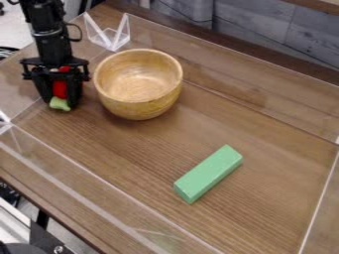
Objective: Move the red fruit to the right
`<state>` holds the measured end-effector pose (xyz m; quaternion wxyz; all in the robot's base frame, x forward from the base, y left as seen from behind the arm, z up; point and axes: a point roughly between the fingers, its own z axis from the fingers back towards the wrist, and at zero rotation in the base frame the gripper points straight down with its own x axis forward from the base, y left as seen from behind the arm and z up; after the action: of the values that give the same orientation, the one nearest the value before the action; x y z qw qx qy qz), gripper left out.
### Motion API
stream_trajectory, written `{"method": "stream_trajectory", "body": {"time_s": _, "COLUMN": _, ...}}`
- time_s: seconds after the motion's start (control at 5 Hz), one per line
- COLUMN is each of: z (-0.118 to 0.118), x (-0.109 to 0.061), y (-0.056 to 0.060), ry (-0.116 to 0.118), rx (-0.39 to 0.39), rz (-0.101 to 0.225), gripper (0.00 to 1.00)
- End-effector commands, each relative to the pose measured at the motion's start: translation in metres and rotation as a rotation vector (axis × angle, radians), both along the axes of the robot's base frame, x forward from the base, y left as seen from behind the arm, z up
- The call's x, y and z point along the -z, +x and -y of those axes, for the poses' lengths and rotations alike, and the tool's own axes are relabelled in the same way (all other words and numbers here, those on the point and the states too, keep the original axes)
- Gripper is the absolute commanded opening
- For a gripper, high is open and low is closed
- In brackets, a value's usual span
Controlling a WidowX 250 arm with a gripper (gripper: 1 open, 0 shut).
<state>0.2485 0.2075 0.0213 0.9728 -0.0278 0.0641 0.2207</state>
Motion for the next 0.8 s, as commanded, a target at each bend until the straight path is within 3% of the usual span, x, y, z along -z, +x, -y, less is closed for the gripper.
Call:
{"method": "stream_trajectory", "body": {"time_s": 0.0, "z": -0.0075, "x": -0.0080, "y": 0.0008, "ry": 0.020, "rx": -0.059, "rz": 0.017, "gripper": 0.00}}
{"method": "stream_trajectory", "body": {"time_s": 0.2, "z": -0.0075, "x": -0.0088, "y": -0.0006, "ry": 0.020, "rx": -0.103, "rz": 0.010, "gripper": 0.00}}
{"method": "stream_trajectory", "body": {"time_s": 0.6, "z": -0.0109, "x": -0.0054, "y": -0.0042, "ry": 0.023, "rx": -0.076, "rz": -0.004, "gripper": 0.00}}
